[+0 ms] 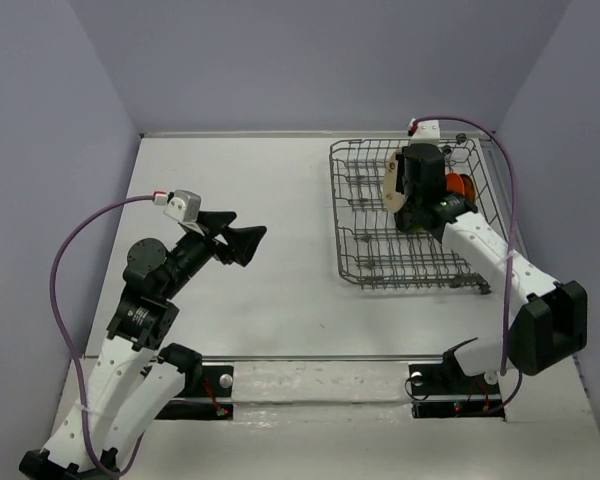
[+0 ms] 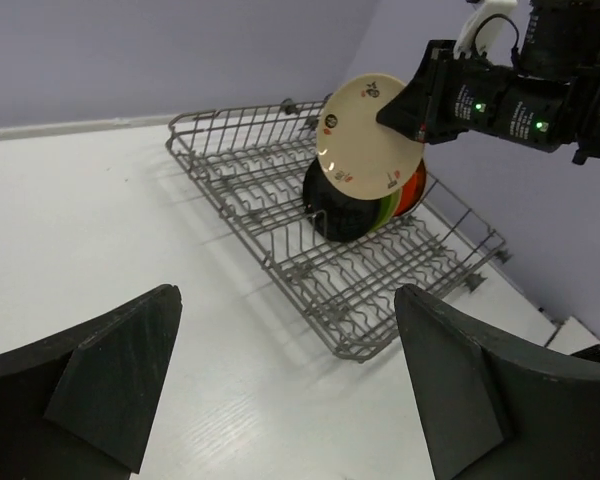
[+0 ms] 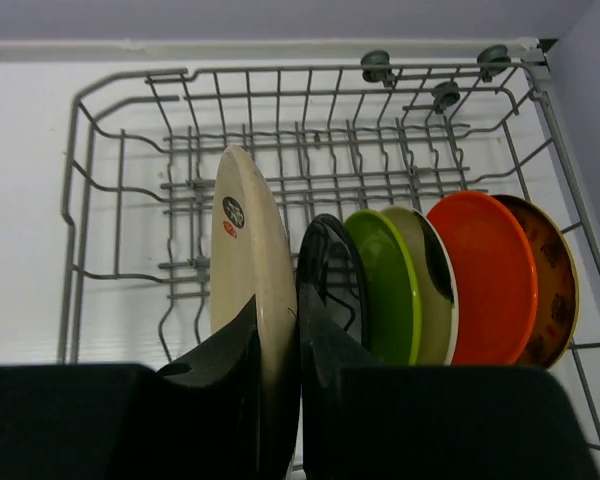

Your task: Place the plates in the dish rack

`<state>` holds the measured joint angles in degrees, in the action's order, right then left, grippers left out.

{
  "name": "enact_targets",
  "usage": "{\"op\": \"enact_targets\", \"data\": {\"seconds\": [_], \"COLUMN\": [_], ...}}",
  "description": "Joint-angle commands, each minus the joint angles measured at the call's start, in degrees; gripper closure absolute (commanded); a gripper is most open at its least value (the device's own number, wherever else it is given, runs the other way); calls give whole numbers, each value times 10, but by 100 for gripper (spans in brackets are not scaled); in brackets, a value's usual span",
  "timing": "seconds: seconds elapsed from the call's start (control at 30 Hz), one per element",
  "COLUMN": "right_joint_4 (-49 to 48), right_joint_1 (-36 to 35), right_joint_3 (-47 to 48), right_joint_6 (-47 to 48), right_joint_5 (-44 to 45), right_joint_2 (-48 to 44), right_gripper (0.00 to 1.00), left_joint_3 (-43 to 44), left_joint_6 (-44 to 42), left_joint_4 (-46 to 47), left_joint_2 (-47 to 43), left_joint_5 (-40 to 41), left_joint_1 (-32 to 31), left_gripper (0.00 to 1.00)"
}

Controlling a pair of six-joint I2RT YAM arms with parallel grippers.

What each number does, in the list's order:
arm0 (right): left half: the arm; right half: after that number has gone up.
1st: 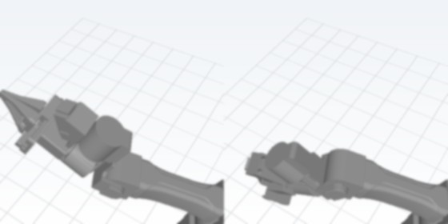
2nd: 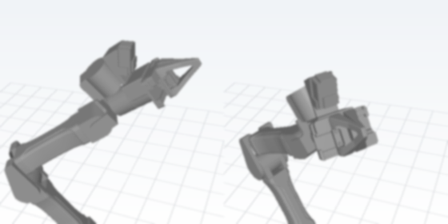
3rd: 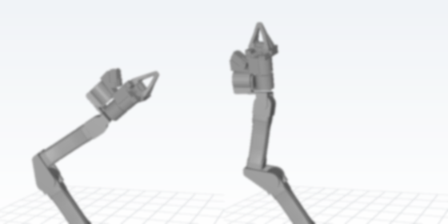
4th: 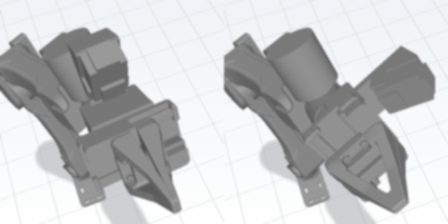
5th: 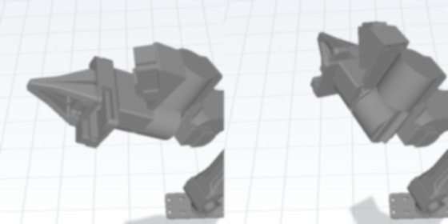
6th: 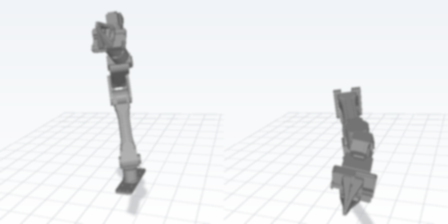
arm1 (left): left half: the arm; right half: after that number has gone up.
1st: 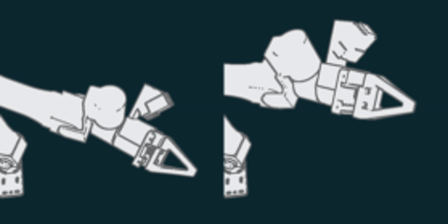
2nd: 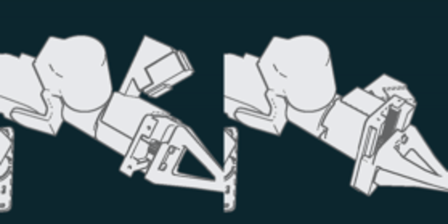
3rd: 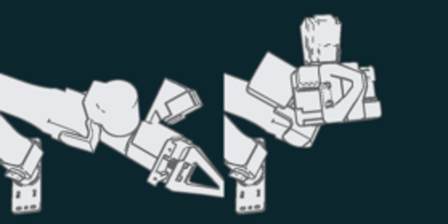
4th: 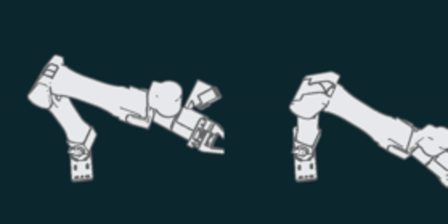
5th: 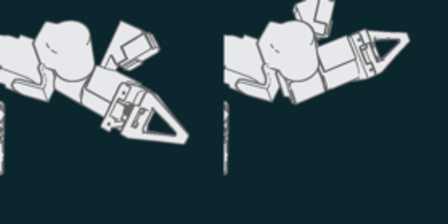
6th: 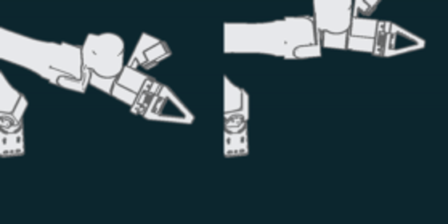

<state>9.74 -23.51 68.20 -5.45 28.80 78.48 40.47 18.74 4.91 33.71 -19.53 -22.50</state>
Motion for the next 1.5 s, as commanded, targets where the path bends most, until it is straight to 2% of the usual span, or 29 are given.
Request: {"op": "enact_targets", "data": {"seconds": [0.0, 0.4, 0.83, 1.0, 1.07, 1.1, 1.2, 1.23, 1.3, 1.47], "right_joint_4": [2, 8, 12, 13, 20, 24, 31, 36, 45, 62], "right_joint_1": [0, 0, 0, 0, 0, 0, 0, 0, 0, 0], "right_joint_3": [30, 49, 65, 72, 78, 81, 85, 84, 86, 76], "right_joint_6": [48, 45, 35, 35, 35, 34, 29, 26, 22, 1], "right_joint_5": [70, 59, 22, 16, 15, 15, 7, 7, 0, -36], "right_joint_2": [40, 153, 209, 210, 208, 206, 187, 174, 149, 70], "right_gripper": [93, 93, 91, 79, 70, 58, 41, 31, 24, 19], "left_joint_3": [-9, -10, -11, -10, -11, -11, -11, -11, -11, -11], "left_joint_6": [-64, -63, -64, -63, -64, -64, -64, -64, -63, -63], "left_joint_4": [-63, -60, -60, -59, -59, -58, -58, -58, -57, -55], "left_joint_2": [7, 8, 11, 14, 14, 15, 16, 17, 18, 21], "left_joint_5": [59, 48, 50, 49, 49, 50, 50, 50, 49, 49], "left_joint_1": [-3, -3, -3, -3, -3, -3, -1, -1, 0, 4], "left_gripper": [1, 1, 1, 1, 1, 1, 1, 1, 1, 1]}}
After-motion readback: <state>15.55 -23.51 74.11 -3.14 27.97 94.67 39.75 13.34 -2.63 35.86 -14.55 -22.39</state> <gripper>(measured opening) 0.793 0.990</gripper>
